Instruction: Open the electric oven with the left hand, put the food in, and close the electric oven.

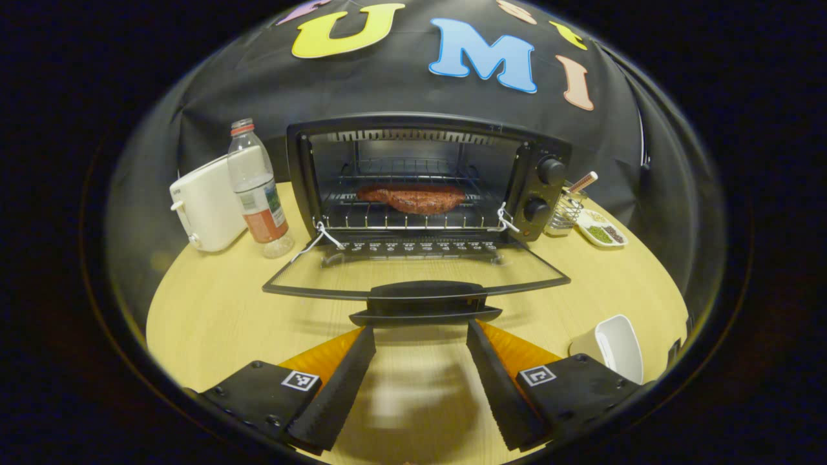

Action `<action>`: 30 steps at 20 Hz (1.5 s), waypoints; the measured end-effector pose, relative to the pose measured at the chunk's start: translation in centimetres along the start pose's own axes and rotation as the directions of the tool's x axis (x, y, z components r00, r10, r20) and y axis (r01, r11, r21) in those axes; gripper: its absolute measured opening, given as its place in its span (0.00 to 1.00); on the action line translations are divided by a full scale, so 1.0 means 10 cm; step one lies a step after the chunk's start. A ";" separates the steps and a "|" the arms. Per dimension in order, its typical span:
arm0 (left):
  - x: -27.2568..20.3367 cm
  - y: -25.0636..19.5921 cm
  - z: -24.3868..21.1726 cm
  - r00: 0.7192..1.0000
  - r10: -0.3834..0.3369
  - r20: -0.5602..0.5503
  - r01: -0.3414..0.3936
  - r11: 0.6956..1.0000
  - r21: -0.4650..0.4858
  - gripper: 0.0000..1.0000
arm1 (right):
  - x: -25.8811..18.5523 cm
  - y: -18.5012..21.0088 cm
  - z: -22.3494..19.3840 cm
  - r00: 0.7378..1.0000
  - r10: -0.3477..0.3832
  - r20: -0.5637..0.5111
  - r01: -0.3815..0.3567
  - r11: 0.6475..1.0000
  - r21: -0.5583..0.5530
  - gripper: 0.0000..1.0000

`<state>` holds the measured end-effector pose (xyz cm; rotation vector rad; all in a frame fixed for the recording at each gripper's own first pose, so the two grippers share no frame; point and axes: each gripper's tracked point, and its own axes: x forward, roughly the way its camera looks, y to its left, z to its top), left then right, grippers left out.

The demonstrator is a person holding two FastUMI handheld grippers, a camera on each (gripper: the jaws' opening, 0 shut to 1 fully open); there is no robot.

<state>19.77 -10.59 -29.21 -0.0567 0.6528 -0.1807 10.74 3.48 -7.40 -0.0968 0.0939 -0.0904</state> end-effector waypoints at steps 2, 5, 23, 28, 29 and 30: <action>-0.04 0.00 0.08 1.000 0.000 0.023 0.000 1.000 0.009 0.97 | 0.01 -0.01 0.00 1.000 0.003 -0.002 -0.003 1.000 0.014 0.98; -0.11 0.01 0.27 0.998 0.000 0.063 -0.001 1.000 0.015 1.00 | 0.03 -0.05 -0.04 1.000 0.005 -0.010 -0.004 1.000 0.024 0.98; -0.06 0.01 1.29 0.968 0.000 0.251 -0.018 0.997 0.069 1.00 | -0.04 -0.28 -0.09 0.999 -0.026 -0.040 0.027 0.998 0.048 0.98; -0.14 -0.05 1.47 0.953 -0.015 0.303 -0.009 0.997 0.079 0.97 | -0.07 -0.29 -0.07 0.999 -0.017 -0.038 0.019 0.998 0.061 0.98; -0.22 -0.06 1.51 0.946 -0.016 0.323 -0.009 0.997 0.074 0.97 | -0.08 -0.29 -0.05 0.999 -0.009 -0.034 0.011 0.998 0.065 0.98; -0.32 -0.07 1.56 0.937 -0.016 0.349 -0.009 0.997 0.070 0.97 | -0.09 -0.28 -0.03 1.000 0.003 -0.027 -0.001 0.998 0.070 0.98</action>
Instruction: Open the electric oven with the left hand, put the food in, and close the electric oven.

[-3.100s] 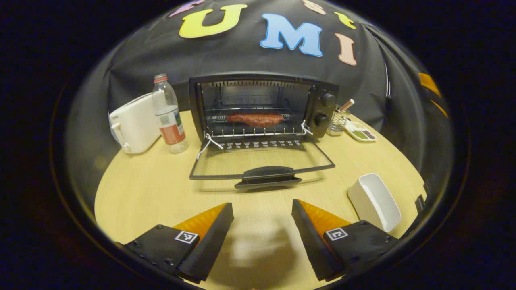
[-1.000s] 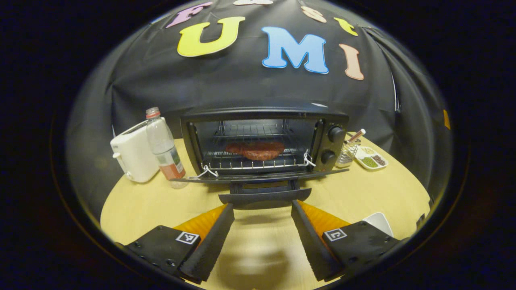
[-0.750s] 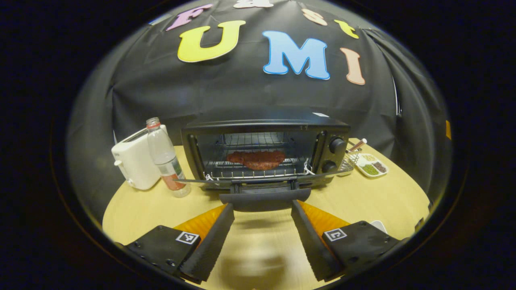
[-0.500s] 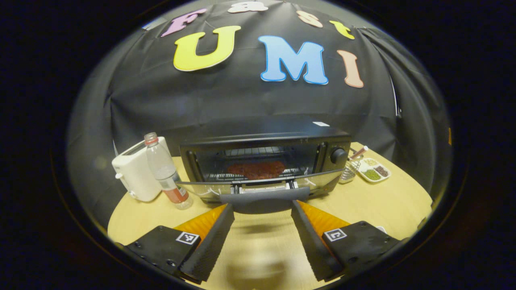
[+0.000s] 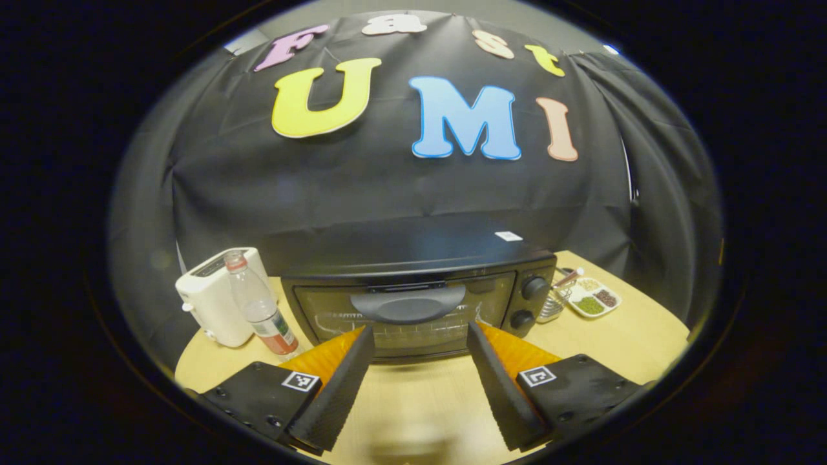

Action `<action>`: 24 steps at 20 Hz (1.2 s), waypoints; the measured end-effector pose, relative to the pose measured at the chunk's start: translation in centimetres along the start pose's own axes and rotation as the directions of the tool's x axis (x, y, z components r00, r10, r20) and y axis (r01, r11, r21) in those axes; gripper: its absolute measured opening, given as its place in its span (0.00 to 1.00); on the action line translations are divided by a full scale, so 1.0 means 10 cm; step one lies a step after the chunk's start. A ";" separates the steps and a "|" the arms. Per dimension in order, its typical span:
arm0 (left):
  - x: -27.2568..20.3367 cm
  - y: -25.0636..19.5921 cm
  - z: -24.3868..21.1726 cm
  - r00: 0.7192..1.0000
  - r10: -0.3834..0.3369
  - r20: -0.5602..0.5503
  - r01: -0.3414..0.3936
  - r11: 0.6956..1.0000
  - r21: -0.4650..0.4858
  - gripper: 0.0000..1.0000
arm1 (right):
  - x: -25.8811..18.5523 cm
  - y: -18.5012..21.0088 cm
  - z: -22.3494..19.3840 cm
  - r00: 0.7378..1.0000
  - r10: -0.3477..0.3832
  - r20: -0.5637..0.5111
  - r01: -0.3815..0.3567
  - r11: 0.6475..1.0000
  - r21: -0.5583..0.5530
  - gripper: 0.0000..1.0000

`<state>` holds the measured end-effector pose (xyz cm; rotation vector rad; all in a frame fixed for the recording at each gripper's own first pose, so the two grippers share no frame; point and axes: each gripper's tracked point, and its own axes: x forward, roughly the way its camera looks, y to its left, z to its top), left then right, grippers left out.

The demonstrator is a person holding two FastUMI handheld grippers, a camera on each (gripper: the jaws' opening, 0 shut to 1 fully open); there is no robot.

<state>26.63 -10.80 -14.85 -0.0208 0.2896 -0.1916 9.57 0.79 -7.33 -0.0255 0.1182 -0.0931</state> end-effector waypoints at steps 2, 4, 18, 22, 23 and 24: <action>-0.22 -0.02 0.20 0.998 0.019 0.058 -0.019 1.000 0.004 1.00 | -0.02 0.00 0.05 0.999 0.033 0.016 -0.033 0.999 0.004 0.98; -0.51 -0.03 0.40 0.994 0.046 0.100 -0.047 0.999 0.005 0.96 | -0.07 0.00 0.09 0.997 0.077 0.028 -0.077 0.997 0.005 0.98; -2.76 -0.10 1.06 0.921 0.242 0.305 -0.247 0.969 -0.023 0.91 | -0.63 -0.11 0.43 0.944 0.300 0.137 -0.300 0.954 -0.017 0.98; -3.06 -0.06 0.96 0.916 0.242 0.319 -0.245 0.969 -0.031 0.97 | -0.75 -0.09 0.54 0.944 0.286 0.165 -0.289 0.957 -0.006 0.98; -3.09 -0.03 0.91 0.918 0.243 0.314 -0.245 0.969 -0.033 0.93 | -0.79 -0.09 0.56 0.943 0.284 0.174 -0.288 0.958 -0.002 0.98; -3.11 0.01 0.88 0.919 0.245 0.310 -0.247 0.969 -0.033 0.90 | -0.82 -0.06 0.57 0.941 0.287 0.181 -0.291 0.957 -0.002 0.98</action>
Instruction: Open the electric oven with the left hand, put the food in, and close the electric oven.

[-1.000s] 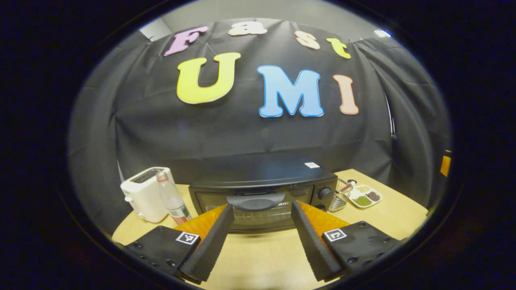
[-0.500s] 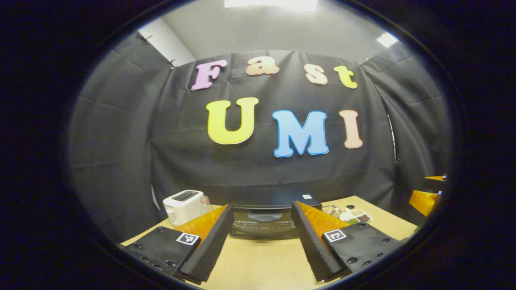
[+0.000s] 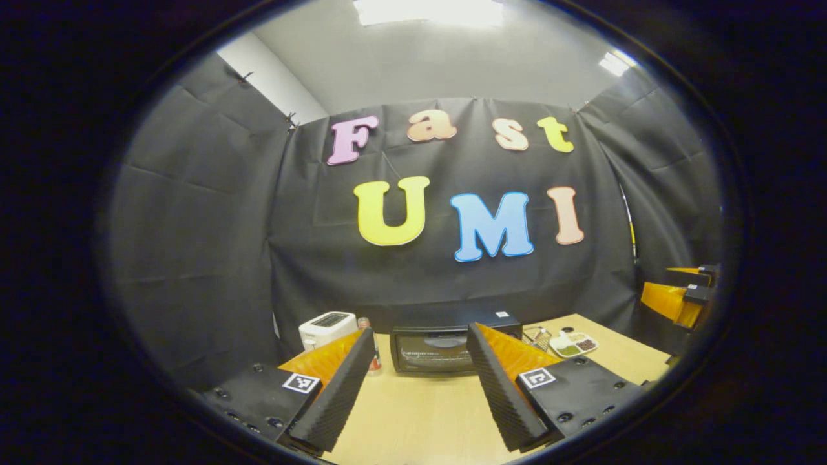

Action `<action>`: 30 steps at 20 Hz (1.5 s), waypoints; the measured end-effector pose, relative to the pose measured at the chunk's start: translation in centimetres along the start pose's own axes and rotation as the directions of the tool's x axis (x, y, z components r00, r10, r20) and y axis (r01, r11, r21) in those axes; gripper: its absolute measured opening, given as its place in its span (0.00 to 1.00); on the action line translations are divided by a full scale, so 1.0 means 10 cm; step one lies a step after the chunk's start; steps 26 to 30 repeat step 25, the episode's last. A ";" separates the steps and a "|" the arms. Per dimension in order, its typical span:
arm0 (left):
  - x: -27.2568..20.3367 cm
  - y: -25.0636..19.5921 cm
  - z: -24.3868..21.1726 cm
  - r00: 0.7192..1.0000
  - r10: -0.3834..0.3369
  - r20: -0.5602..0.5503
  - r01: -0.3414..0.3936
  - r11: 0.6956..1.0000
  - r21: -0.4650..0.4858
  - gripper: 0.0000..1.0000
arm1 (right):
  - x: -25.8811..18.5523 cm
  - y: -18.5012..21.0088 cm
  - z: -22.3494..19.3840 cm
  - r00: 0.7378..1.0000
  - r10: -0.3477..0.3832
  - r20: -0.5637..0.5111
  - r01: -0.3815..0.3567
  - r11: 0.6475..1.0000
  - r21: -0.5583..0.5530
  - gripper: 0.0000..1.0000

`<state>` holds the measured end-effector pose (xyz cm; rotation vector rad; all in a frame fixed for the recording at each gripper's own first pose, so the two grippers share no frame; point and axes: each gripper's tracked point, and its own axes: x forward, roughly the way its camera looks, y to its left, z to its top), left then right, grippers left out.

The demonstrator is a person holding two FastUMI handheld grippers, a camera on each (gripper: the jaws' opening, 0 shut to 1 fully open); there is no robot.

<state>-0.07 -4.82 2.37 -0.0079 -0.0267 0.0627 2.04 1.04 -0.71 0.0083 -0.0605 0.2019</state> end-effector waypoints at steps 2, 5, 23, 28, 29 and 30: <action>-0.04 0.07 0.00 1.000 0.010 0.007 -0.010 1.000 -0.003 1.00 | -0.04 0.03 0.00 1.000 0.000 0.001 0.000 1.000 -0.005 0.97; -0.08 0.18 0.04 0.999 0.019 0.028 -0.019 1.000 -0.002 0.96 | -0.08 0.08 -0.04 1.000 -0.007 -0.013 0.007 1.000 -0.003 0.98; -0.04 0.71 -0.09 0.996 0.078 0.031 -0.078 0.997 -0.003 0.96 | 0.09 0.31 0.09 0.999 -0.042 0.003 0.041 0.998 0.053 0.97; -0.03 0.72 -0.08 0.996 0.081 0.036 -0.080 0.997 -0.012 1.00 | 0.11 0.32 0.13 0.999 -0.047 0.013 0.047 0.998 0.053 0.98; -0.03 0.72 -0.08 0.996 0.081 0.036 -0.080 0.997 -0.012 1.00 | 0.11 0.32 0.13 0.999 -0.047 0.013 0.047 0.998 0.053 0.98; -0.03 0.72 -0.08 0.996 0.081 0.036 -0.080 0.997 -0.012 1.00 | 0.11 0.32 0.13 0.999 -0.047 0.013 0.047 0.998 0.053 0.98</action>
